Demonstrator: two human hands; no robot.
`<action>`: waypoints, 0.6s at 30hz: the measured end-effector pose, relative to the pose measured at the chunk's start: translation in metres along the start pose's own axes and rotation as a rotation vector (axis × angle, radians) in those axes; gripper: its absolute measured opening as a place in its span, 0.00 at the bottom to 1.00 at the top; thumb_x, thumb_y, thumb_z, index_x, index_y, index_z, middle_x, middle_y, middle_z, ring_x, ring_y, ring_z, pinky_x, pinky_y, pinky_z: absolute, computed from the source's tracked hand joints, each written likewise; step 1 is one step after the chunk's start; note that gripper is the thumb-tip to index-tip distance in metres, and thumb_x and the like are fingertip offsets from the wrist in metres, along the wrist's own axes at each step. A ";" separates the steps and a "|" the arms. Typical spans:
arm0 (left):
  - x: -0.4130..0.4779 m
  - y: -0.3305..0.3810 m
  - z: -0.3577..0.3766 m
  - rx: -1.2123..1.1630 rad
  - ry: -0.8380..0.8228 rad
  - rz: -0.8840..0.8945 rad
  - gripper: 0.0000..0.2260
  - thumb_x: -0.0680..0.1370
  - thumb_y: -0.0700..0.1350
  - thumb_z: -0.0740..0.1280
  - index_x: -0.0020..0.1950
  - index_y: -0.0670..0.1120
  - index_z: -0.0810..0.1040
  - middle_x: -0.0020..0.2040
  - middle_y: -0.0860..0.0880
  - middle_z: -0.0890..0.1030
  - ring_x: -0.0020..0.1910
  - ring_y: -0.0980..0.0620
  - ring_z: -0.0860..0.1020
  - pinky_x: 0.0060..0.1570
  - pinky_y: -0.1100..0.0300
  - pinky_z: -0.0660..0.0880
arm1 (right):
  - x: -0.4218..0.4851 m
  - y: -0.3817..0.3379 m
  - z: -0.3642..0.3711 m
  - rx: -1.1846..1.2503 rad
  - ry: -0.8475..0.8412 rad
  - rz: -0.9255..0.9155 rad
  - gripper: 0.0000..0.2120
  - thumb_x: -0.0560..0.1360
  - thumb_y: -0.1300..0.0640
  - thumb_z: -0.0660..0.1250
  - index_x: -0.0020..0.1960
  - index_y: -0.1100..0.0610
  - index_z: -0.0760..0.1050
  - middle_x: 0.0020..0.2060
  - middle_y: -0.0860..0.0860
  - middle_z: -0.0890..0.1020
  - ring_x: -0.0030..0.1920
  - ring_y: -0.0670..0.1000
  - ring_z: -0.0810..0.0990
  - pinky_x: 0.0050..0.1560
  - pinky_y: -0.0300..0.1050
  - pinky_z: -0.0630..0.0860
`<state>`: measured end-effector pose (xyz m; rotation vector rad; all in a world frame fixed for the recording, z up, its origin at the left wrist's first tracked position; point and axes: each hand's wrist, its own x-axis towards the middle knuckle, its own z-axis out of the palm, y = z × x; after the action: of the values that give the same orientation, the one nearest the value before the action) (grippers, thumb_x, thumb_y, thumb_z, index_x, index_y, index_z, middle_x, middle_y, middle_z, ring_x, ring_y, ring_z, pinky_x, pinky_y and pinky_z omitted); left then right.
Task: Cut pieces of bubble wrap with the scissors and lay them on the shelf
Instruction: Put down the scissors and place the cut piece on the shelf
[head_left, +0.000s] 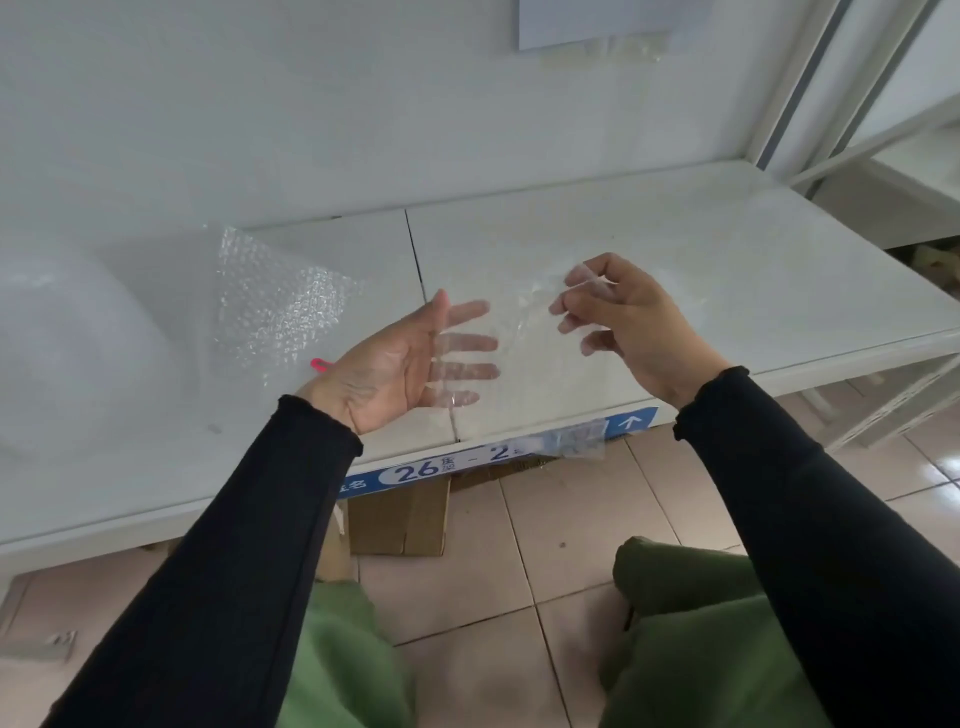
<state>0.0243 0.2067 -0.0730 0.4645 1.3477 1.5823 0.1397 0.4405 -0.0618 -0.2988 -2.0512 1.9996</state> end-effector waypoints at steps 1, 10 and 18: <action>-0.001 0.000 0.002 0.028 0.016 -0.009 0.27 0.77 0.59 0.60 0.74 0.51 0.72 0.65 0.47 0.81 0.62 0.43 0.82 0.50 0.53 0.82 | 0.000 0.001 0.005 -0.012 -0.037 0.012 0.06 0.80 0.66 0.65 0.56 0.60 0.72 0.44 0.54 0.84 0.40 0.50 0.82 0.34 0.42 0.76; -0.001 0.007 -0.004 -0.324 0.176 0.153 0.18 0.83 0.37 0.61 0.73 0.47 0.74 0.66 0.43 0.81 0.48 0.49 0.87 0.32 0.63 0.82 | -0.013 0.005 0.003 -0.331 -0.077 -0.273 0.33 0.81 0.71 0.58 0.78 0.43 0.61 0.77 0.46 0.63 0.57 0.45 0.81 0.54 0.44 0.80; 0.000 0.007 0.003 -0.144 0.179 0.167 0.16 0.84 0.49 0.60 0.71 0.52 0.75 0.66 0.48 0.82 0.62 0.45 0.82 0.52 0.54 0.82 | -0.019 0.003 0.022 -0.419 0.022 -0.319 0.05 0.77 0.52 0.71 0.49 0.52 0.84 0.68 0.43 0.72 0.62 0.44 0.77 0.55 0.55 0.77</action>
<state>0.0235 0.2089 -0.0661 0.3619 1.3439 1.8816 0.1503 0.4137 -0.0664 -0.0620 -2.3204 1.3728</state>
